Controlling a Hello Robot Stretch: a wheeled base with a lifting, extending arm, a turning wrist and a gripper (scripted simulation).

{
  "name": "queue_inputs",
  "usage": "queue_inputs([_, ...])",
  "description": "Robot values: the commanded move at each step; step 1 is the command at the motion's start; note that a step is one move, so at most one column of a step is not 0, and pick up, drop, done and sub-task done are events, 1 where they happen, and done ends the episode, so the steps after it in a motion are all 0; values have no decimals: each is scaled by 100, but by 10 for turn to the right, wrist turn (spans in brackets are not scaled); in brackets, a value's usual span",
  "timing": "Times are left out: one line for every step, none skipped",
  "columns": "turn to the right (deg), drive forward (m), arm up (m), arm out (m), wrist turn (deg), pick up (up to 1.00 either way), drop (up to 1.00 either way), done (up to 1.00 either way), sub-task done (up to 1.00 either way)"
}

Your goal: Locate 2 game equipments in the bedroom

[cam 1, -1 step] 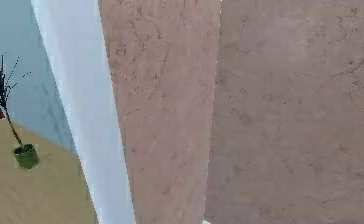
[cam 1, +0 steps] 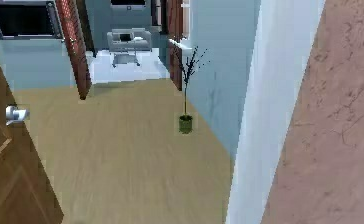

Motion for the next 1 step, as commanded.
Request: queue_inputs([-450, 0, 0, 0, 0, 0, 0, 0, 0])
